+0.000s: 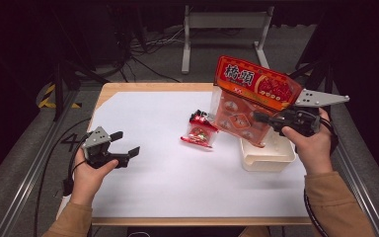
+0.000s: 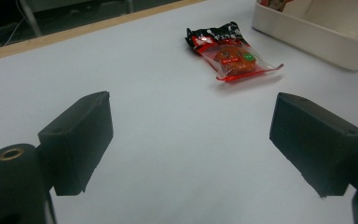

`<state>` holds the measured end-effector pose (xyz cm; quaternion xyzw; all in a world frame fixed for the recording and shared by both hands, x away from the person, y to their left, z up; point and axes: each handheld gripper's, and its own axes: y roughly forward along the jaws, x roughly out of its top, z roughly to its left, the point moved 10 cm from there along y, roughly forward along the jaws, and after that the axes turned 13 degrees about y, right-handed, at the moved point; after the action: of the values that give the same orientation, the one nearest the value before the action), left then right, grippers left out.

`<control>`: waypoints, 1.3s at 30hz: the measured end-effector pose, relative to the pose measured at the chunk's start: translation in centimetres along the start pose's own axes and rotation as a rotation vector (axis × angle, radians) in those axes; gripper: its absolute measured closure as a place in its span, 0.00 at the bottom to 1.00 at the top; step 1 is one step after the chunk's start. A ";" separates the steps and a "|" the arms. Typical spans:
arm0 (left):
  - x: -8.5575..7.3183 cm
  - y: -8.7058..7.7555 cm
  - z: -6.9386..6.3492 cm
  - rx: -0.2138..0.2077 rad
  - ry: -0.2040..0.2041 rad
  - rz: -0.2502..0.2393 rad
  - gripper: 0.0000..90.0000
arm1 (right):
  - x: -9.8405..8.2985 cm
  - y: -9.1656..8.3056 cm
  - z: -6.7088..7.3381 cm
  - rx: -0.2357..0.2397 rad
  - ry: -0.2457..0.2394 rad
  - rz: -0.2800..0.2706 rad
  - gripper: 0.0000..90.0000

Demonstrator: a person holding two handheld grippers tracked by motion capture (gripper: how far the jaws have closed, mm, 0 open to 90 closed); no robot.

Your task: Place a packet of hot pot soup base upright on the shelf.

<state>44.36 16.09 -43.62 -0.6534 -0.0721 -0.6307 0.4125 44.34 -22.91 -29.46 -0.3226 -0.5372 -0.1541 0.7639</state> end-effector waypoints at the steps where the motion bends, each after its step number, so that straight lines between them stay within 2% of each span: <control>1: -0.2 0.0 0.1 0.000 -0.002 0.004 0.16 | 0.1 -0.5 -0.5 -0.016 0.003 -0.005 0.78; 5: -0.6 0.0 0.2 0.000 -0.020 0.011 0.16 | 0.2 -1.3 -1.4 -0.044 0.007 -0.010 0.78; 12: -0.7 0.0 0.3 0.001 -0.017 0.013 0.16 | 0.2 -2.5 -2.7 -0.086 0.012 -0.012 0.78; 15: -0.8 0.1 0.3 0.002 -0.025 0.014 0.16 | 0.2 -3.2 -3.5 -0.113 0.025 -0.018 0.78; 21: -0.7 0.0 0.4 0.005 -0.028 0.011 0.16 | 0.2 -3.7 -4.4 -0.136 0.047 -0.027 0.78; 30: -0.8 0.0 0.5 0.008 -0.038 0.009 0.15 | -0.9 -3.6 -5.7 -0.153 0.087 -0.019 0.78; 36: -0.8 0.1 0.5 0.012 -0.035 0.011 0.15 | -1.8 -3.4 -6.5 -0.169 0.078 -0.003 0.78; 39: -0.8 0.0 0.5 0.012 -0.039 0.009 0.15 | -2.2 -3.3 -6.7 -0.173 0.059 -0.004 0.78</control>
<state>44.61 16.75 -44.26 -0.6636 -0.0810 -0.6153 0.4176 46.44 -30.02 -31.81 -0.3817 -0.4997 -0.2111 0.7484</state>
